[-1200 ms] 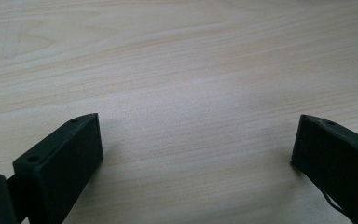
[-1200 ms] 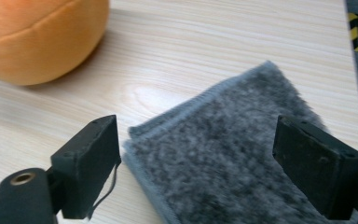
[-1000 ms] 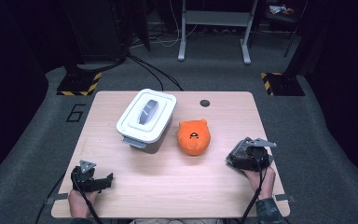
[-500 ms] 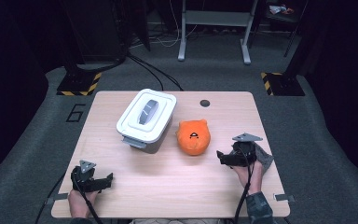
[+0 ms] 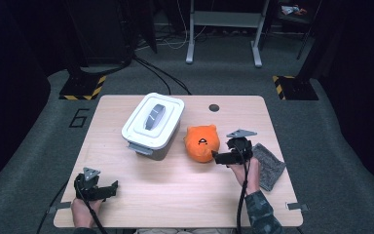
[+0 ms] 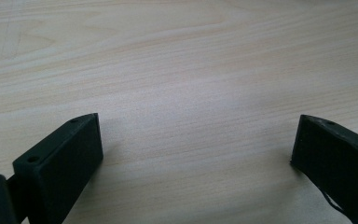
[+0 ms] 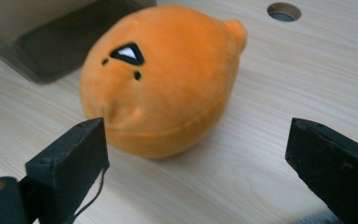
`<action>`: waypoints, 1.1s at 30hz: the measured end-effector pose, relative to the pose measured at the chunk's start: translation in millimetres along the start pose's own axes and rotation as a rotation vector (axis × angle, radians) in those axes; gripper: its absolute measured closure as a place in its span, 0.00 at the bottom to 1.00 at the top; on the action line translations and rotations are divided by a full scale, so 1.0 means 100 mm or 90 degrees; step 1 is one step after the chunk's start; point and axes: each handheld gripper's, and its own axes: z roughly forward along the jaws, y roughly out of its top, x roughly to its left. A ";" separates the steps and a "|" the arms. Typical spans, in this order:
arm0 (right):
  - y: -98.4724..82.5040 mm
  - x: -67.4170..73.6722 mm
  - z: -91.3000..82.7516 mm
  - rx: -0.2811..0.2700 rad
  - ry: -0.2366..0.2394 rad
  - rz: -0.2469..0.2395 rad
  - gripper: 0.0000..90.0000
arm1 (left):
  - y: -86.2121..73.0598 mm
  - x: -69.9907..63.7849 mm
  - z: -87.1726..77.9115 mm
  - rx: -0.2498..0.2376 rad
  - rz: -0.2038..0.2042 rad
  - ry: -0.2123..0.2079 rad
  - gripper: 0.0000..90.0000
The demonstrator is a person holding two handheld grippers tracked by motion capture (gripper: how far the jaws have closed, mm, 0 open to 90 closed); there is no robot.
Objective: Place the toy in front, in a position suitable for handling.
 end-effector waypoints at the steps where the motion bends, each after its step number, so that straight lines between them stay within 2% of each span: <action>1: 0.03 0.02 0.02 0.002 -0.003 -0.002 0.04 | 0.00 0.00 0.00 0.000 0.000 0.000 0.02; 8: 0.21 0.13 0.15 0.014 -0.001 0.011 0.02 | 0.00 0.00 0.00 0.000 -0.001 -0.001 0.02; 15: 0.36 0.22 0.33 0.034 -0.015 -0.003 0.02 | 0.00 0.00 0.00 0.000 -0.001 -0.001 0.02; 21: 0.44 0.25 0.48 0.048 -0.010 0.007 0.02 | 0.00 0.00 0.00 -0.001 -0.002 -0.002 0.02; 22: 0.45 0.27 0.52 0.057 -0.021 -0.001 0.02 | 0.00 0.00 0.00 -0.001 -0.002 -0.002 0.02; 26: 0.43 0.29 0.62 0.071 -0.027 0.001 0.07 | 0.00 0.00 0.00 -0.001 -0.002 -0.002 0.02; 30: 0.38 0.25 0.66 0.072 -0.031 0.027 0.16 | 0.00 0.00 0.00 -0.001 -0.002 -0.002 0.02; 33: 0.30 0.19 0.69 0.075 -0.035 0.031 0.27 | 0.00 0.00 0.00 -0.001 -0.002 -0.002 0.02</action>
